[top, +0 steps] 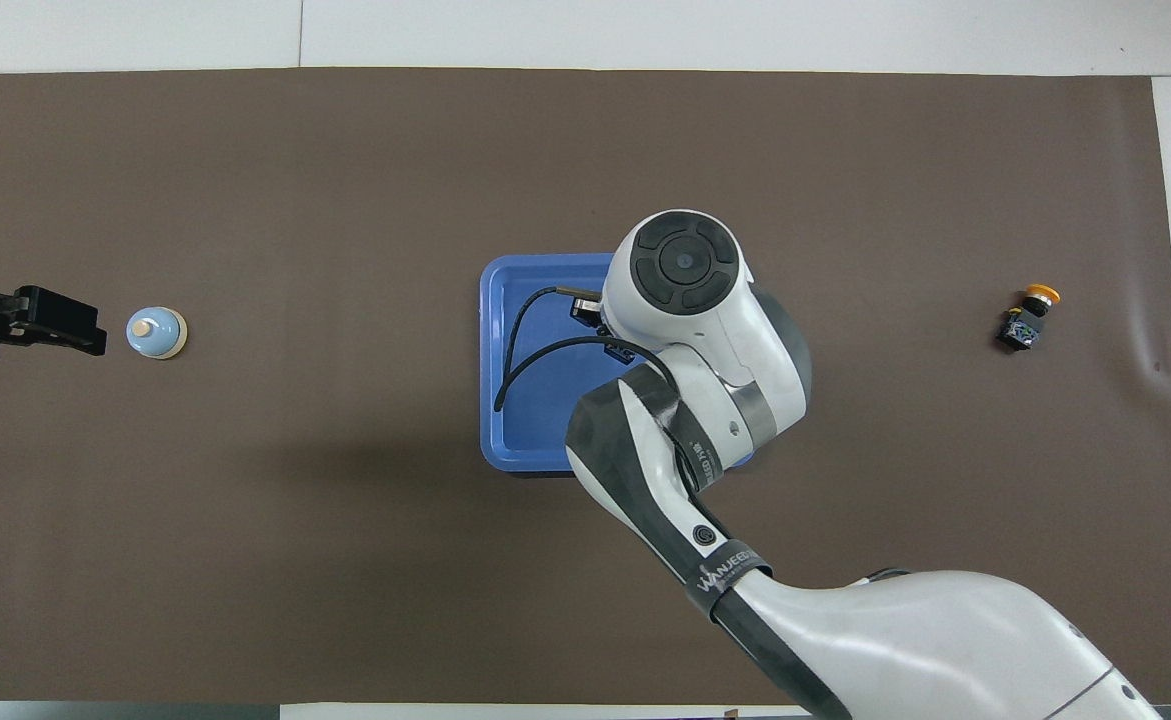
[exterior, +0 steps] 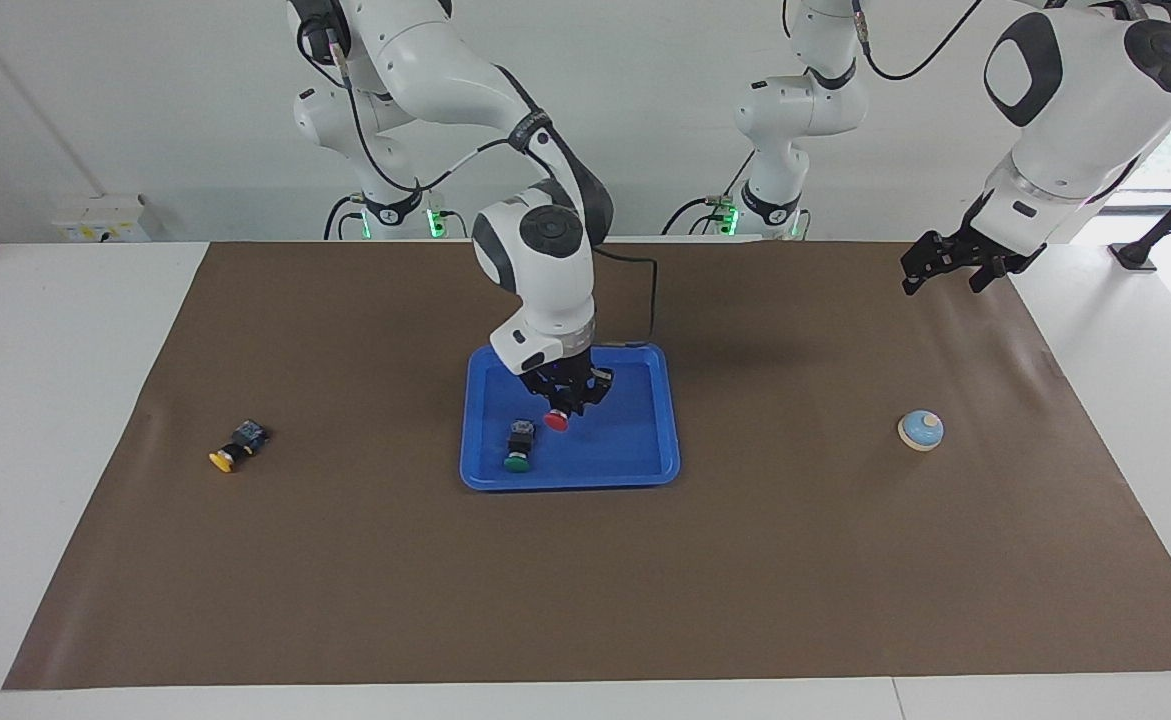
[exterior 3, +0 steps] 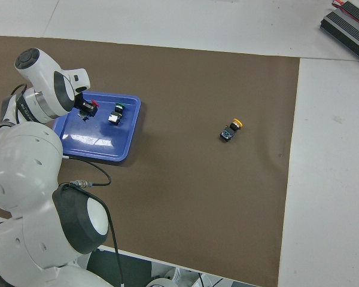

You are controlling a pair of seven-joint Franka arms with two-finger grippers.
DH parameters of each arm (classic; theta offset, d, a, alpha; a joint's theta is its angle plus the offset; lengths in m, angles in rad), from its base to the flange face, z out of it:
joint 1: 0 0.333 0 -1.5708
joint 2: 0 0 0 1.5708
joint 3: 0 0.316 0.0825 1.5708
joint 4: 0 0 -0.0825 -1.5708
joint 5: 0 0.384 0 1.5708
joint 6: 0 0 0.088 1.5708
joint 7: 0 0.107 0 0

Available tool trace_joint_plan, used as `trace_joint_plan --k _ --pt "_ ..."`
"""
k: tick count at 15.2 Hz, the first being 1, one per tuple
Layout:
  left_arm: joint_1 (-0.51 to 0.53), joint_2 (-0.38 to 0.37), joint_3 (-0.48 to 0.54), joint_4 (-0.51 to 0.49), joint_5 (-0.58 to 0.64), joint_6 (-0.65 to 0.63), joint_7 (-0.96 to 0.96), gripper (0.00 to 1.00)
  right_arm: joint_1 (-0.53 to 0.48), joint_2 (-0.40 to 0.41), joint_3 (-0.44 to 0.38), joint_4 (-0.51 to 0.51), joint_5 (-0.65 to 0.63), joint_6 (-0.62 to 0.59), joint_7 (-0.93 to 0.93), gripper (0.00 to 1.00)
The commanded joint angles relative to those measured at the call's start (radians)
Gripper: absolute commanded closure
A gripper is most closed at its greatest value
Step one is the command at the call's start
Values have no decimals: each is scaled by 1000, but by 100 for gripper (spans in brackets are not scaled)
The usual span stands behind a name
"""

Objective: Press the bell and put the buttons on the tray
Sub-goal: 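Place the red button in the tray beside the green one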

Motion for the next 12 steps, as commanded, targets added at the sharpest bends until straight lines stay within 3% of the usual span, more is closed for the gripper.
trace_joint_plan --k 1,6,7,8,9,11,12 --pt "-6 -6 8 5 -5 -16 -9 0 -1 0 -6 -51 27 72 2 100" --pt "-6 -6 8 5 -5 -16 -9 0 18 -26 -6 -187 27 239 5 100" --pt "-6 -6 8 5 -5 -16 -9 0 18 -26 -6 -189 27 239 5 92" --pt "-6 -6 8 5 -5 -16 -9 0 19 -26 -4 -189 27 241 5 71" --pt "-6 -6 8 5 -5 -16 -9 0 19 -27 -4 -189 27 238 3 33" --pt "-6 -6 8 5 -5 -16 -9 0 22 -31 -4 -181 27 224 5 6" --pt "-6 -6 8 5 -5 -16 -9 0 22 -34 -4 -172 27 203 5 0"
